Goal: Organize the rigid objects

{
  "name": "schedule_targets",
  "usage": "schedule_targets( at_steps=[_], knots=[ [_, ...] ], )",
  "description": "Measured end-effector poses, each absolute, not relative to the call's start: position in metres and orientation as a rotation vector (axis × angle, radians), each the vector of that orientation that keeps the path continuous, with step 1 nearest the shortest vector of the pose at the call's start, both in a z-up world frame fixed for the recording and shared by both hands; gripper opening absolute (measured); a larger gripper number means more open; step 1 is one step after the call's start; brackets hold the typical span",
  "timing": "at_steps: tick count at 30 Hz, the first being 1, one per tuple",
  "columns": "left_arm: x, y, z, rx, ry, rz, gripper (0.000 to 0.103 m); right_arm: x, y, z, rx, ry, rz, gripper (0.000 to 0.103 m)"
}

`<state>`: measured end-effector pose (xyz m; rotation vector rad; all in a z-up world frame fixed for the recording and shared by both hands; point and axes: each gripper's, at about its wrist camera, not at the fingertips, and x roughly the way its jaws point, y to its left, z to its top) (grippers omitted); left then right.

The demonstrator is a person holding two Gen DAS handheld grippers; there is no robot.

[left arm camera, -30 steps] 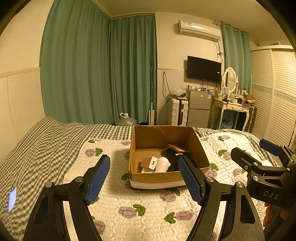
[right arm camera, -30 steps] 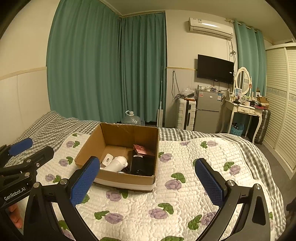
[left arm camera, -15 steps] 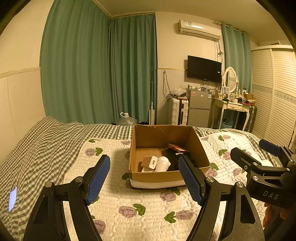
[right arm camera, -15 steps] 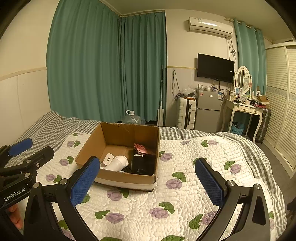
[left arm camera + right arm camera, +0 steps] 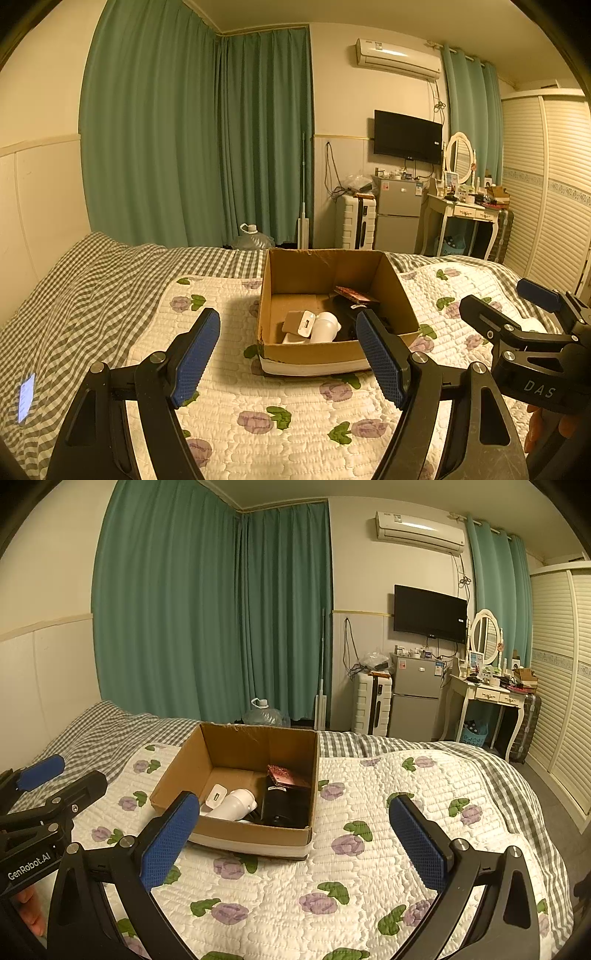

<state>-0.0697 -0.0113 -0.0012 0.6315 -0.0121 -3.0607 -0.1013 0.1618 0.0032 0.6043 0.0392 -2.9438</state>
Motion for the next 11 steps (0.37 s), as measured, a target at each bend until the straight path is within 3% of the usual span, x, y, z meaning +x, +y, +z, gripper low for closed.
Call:
schedule_targets(
  at_steps=[11],
  knots=[
    [-0.0732, -0.0130, -0.0027, 0.643, -0.026, -3.058, 0.079, -0.1028, 0.1611, 0.0030, 0.612, 0.037, -2.942, 0.103]
  ],
)
